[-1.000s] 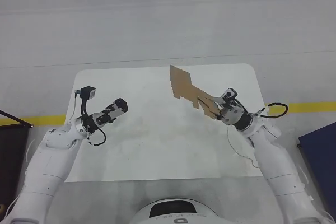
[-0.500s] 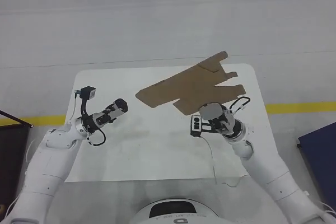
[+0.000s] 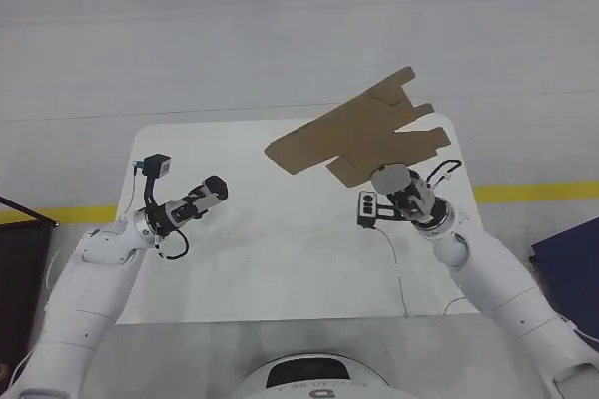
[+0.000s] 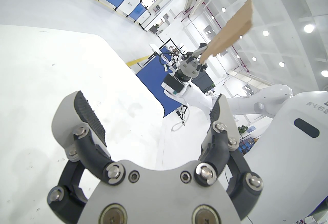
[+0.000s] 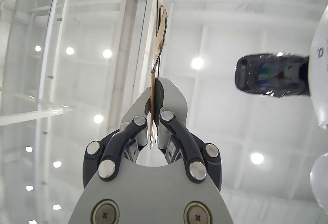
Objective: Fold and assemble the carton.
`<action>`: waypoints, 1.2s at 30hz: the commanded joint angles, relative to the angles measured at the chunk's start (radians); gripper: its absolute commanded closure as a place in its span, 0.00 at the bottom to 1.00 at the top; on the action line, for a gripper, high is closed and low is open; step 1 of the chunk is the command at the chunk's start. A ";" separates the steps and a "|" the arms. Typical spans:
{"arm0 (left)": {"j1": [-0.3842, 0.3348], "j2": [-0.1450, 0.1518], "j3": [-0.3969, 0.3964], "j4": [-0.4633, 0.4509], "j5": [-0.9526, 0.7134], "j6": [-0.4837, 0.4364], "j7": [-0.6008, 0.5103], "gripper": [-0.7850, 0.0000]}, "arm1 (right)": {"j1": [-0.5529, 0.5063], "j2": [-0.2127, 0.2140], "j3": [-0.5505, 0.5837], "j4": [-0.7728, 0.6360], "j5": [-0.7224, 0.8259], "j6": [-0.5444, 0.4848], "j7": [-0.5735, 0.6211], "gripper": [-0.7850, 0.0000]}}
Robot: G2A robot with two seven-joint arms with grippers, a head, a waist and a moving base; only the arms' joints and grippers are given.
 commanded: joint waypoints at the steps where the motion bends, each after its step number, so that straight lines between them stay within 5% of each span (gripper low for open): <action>1: 0.000 0.000 0.000 0.000 0.000 0.000 0.000 0.00 | -0.027 -0.003 0.030 -0.035 -0.249 -0.307 0.095 1.00; 5: 0.000 0.000 0.000 0.000 0.000 0.000 0.000 0.00 | -0.070 -0.006 0.058 -0.074 -0.592 -0.695 0.203 1.00; 9: 0.000 0.000 0.000 0.000 0.000 0.000 0.000 0.00 | -0.106 -0.008 0.102 -0.100 -0.815 -1.011 0.172 1.00; 14: 0.000 0.000 0.000 0.000 0.000 0.000 0.000 0.00 | -0.147 -0.015 0.149 -0.150 -1.077 -1.350 0.061 1.00; 21: 0.000 0.000 0.000 0.000 0.000 0.000 0.000 0.00 | -0.176 -0.032 0.213 -0.179 -1.635 -1.802 -0.183 1.00; 26: 0.000 0.000 0.000 0.000 0.000 0.000 0.000 0.00 | -0.190 -0.047 0.217 -0.173 -1.817 -1.914 -0.267 1.00; 31: 0.000 0.000 0.000 0.000 0.000 0.000 0.000 0.00 | -0.189 -0.055 0.228 -0.179 -1.891 -1.914 -0.318 1.00; 36: 0.000 0.000 0.000 0.000 0.000 0.000 0.000 0.00 | -0.197 -0.058 0.191 -0.181 -1.770 -1.881 -0.324 1.00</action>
